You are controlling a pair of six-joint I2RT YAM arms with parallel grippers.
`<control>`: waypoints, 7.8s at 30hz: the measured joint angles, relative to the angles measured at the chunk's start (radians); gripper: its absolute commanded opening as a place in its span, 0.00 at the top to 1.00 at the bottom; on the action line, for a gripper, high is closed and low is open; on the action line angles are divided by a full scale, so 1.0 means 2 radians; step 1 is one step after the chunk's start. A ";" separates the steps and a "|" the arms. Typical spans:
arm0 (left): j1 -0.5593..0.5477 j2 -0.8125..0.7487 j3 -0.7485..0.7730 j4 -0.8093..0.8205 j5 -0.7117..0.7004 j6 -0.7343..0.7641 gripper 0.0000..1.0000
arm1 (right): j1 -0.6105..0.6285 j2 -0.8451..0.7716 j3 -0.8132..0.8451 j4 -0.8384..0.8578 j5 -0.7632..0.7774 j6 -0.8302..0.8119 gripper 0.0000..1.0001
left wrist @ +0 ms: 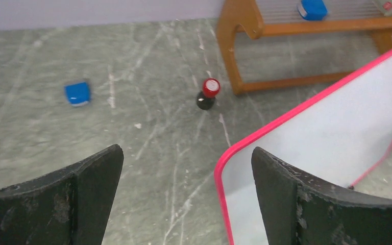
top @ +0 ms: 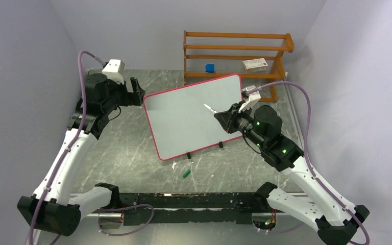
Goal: Write a sentence on the whiteboard
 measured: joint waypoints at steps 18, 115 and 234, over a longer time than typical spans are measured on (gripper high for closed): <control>0.179 0.092 -0.150 0.316 0.464 -0.121 0.14 | 0.000 0.032 0.022 0.002 -0.055 -0.042 1.00; 0.071 0.020 -0.313 0.513 0.487 -0.203 0.95 | 0.338 0.272 0.185 -0.079 0.320 -0.086 1.00; 0.053 0.012 -0.292 0.442 0.459 -0.150 0.95 | 0.360 0.418 0.284 -0.185 0.422 0.027 1.00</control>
